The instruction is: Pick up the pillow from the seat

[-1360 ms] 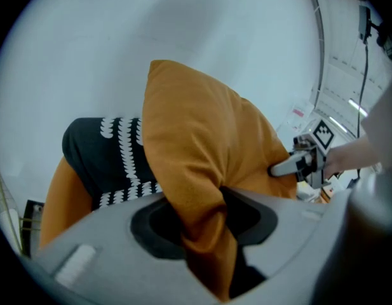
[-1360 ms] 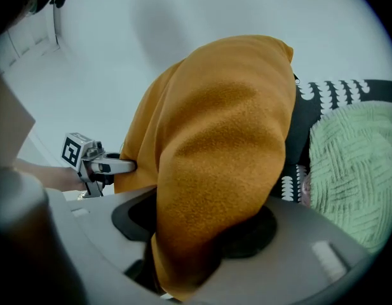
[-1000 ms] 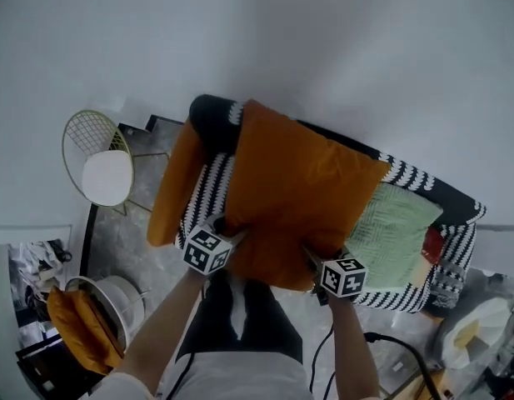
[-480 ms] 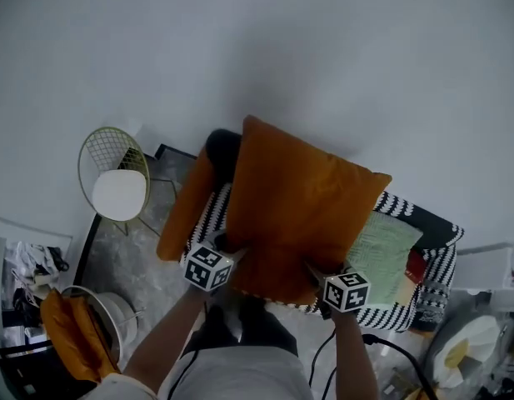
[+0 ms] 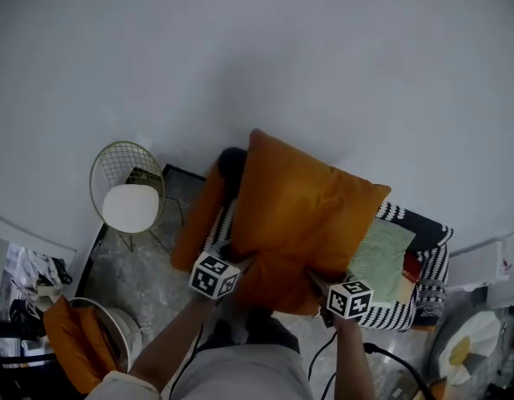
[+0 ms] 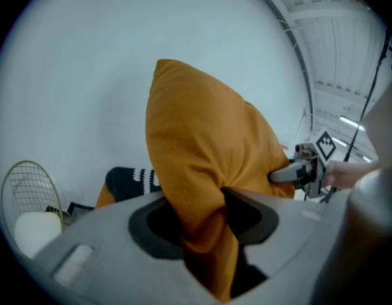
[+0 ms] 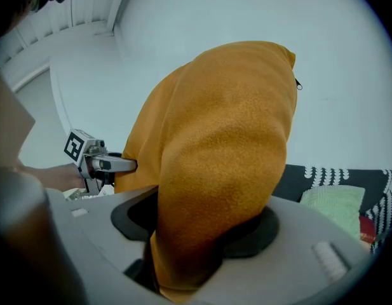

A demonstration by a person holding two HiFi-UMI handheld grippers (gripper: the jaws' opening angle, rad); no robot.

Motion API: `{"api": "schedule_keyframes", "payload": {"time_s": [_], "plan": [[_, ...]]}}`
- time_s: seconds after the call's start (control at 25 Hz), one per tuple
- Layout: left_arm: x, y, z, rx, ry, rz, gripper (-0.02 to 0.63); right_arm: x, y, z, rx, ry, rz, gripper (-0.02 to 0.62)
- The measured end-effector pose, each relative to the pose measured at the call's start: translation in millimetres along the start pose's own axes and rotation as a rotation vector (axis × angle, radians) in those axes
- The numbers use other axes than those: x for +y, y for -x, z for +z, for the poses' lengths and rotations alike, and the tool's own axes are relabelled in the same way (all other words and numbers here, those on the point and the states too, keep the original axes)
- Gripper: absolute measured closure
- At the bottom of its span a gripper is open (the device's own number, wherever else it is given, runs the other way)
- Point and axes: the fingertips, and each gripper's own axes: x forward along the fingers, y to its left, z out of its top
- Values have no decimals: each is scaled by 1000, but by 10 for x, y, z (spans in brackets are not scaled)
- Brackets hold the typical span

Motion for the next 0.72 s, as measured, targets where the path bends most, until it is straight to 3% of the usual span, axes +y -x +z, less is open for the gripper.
{"api": "schedule_keyframes", "payload": {"time_s": [0.44,0.72], "plan": [[-240,1244,-224,-35,-75,-24,422,1193,506,-260,-65,22,-34,316],[-559,1708,-291,-75,-137,-57,422,1605,935,-419,-127,50,-72,316]]}}
